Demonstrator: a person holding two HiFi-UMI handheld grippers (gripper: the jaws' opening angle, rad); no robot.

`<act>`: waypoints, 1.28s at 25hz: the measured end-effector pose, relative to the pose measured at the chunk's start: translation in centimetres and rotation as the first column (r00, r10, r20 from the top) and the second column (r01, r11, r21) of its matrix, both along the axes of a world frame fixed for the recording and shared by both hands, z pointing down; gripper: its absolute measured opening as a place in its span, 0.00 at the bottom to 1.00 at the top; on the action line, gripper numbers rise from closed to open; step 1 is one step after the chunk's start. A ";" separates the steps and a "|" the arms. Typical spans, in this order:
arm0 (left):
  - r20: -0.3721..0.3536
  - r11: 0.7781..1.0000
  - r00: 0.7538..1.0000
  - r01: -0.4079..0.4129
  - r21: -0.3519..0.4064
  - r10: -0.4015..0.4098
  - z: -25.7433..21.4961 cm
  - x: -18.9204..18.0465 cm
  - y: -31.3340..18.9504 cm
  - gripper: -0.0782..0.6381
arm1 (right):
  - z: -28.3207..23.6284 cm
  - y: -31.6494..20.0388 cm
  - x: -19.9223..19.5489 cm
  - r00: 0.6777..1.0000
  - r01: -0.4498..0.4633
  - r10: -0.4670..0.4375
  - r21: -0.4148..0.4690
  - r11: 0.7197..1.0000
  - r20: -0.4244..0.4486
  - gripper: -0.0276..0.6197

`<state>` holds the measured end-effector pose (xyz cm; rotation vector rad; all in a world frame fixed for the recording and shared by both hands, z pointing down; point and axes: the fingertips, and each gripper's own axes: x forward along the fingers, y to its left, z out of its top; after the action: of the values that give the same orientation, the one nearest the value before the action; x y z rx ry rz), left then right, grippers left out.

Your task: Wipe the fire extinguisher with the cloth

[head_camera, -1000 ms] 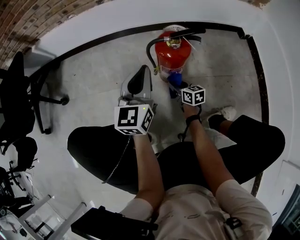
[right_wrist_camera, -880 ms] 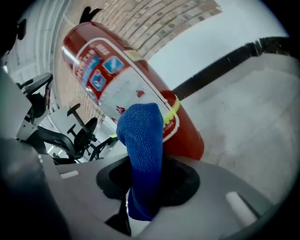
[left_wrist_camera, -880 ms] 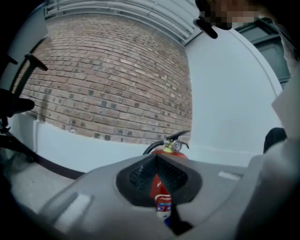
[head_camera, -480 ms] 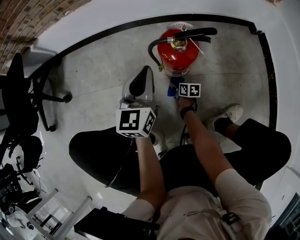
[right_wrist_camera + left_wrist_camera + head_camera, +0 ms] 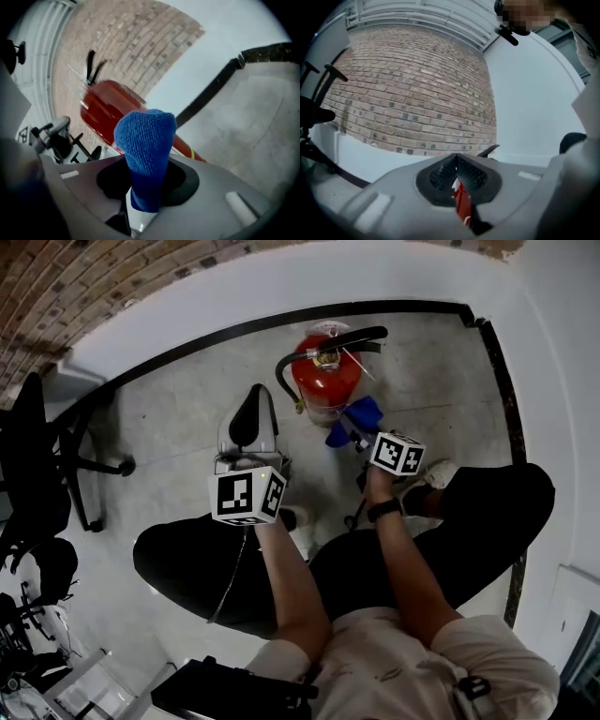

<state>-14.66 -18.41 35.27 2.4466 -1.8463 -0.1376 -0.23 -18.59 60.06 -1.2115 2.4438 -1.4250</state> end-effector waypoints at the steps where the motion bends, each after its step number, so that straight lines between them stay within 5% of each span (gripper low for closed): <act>1: 0.001 1.000 1.000 -0.008 0.006 0.008 -0.4 0.3 0.3 0.11 | -3.4 -0.2 0.5 0.999 -0.022 0.020 0.061 0.998 0.029 0.22; 6: -0.020 1.000 0.999 -0.027 0.015 0.027 -0.4 1.2 1.1 0.11 | -16.7 -1.9 -0.2 0.966 -0.085 0.020 0.243 0.966 0.258 0.22; 12: -0.009 0.999 0.999 -0.044 0.020 0.044 -0.9 2.4 2.1 0.11 | -21.7 -2.7 -2.2 0.909 -0.029 -0.093 0.286 0.958 0.405 0.22; 15: -0.004 0.999 0.999 -0.049 0.021 0.049 -1.0 3.0 2.7 0.11 | -21.4 -3.0 -2.6 0.918 -0.009 -0.104 0.282 0.959 0.384 0.22; 19: 0.018 0.998 0.998 -0.063 0.022 0.063 -1.0 3.8 3.2 0.11 | -19.4 -2.7 -0.2 0.947 -0.056 -0.035 0.271 0.961 0.321 0.21; 24: 0.030 0.998 0.998 -0.057 0.017 0.056 -1.1 4.0 3.3 0.11 | -10.6 -2.4 1.7 0.983 -0.045 0.015 0.160 0.986 0.182 0.20; 32: 0.040 0.998 0.997 -0.062 -0.022 0.063 0.4 4.7 3.0 0.11 | 4.9 -3.0 1.7 0.975 -0.080 0.093 -0.071 0.994 0.201 0.25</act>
<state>-9.97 -15.38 35.64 2.5073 -1.7752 -0.0652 1.50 -21.64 64.98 -1.1058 2.2005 -1.5285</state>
